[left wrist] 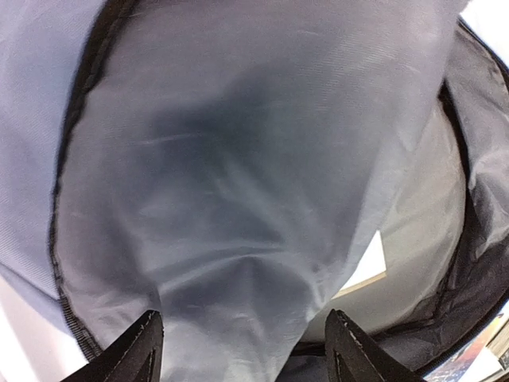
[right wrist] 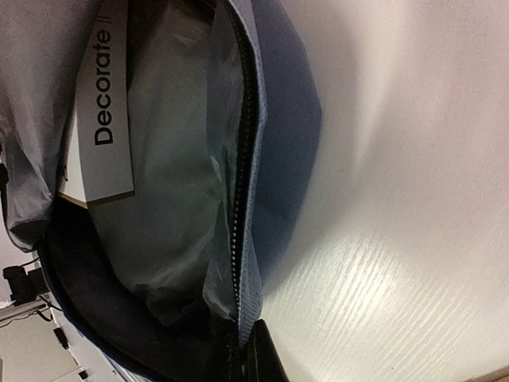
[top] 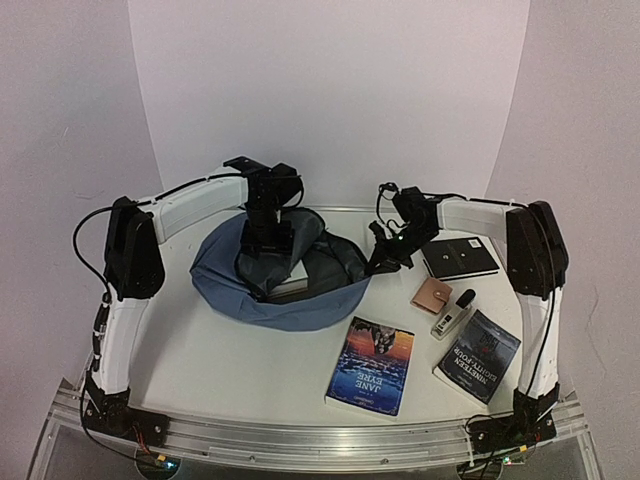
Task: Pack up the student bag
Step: Adjust the student bag at the center of the board.
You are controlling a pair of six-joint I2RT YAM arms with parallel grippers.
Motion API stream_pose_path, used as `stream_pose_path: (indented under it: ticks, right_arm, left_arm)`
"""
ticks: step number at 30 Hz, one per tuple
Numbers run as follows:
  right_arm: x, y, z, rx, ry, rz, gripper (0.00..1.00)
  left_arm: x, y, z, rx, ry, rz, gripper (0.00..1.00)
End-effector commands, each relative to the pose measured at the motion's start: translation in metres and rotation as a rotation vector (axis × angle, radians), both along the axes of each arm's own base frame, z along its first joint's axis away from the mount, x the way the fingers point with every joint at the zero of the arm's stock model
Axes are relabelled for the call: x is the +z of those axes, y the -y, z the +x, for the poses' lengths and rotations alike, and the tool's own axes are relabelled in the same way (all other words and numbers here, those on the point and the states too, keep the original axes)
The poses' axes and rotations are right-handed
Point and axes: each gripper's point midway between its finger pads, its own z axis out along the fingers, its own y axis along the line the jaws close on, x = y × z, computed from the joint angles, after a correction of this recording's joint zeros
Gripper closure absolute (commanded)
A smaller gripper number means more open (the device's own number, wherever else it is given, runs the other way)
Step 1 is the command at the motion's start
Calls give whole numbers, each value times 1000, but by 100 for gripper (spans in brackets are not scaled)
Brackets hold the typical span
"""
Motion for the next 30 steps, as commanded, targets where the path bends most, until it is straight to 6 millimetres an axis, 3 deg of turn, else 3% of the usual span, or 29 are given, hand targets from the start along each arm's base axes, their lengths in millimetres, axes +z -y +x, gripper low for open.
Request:
stream_pose_path:
  ticks: [1,9,12,13,15,17,21,22,23,26,30]
  right_arm:
    - [2,5,20,17,79,-61,98]
    - [-3,17,38,8,112,-113,98]
    - [-4,26,47,0,131,-140,98]
    - [-4,30,51,-6,138,-148,97]
    - [1,35,58,-2,156,-158,87]
    - [17,30,58,32,179,-129,69]
    - [91,9,43,99,254,53,30]
    - [105,5,38,99,256,96,25]
    - [118,1,33,99,252,141,21]
    - [131,-17,20,60,167,281,20]
    - [105,-51,12,51,142,299,22]
  left_arm:
    - [10,20,7,-76,25,-39,29]
    - [-24,18,14,-136,-26,66,31]
    - [-34,9,10,-117,-57,116,40]
    - [-36,6,8,-110,-66,121,47]
    - [-34,6,6,-94,-68,108,68]
    - [-26,13,5,-88,-56,54,83]
    - [-2,35,2,-80,-26,-116,99]
    - [2,40,0,-76,-31,-154,99]
    - [5,45,-2,-73,-37,-191,100]
    - [14,53,-4,-40,-37,-265,100]
    - [28,57,-1,5,-9,-334,100]
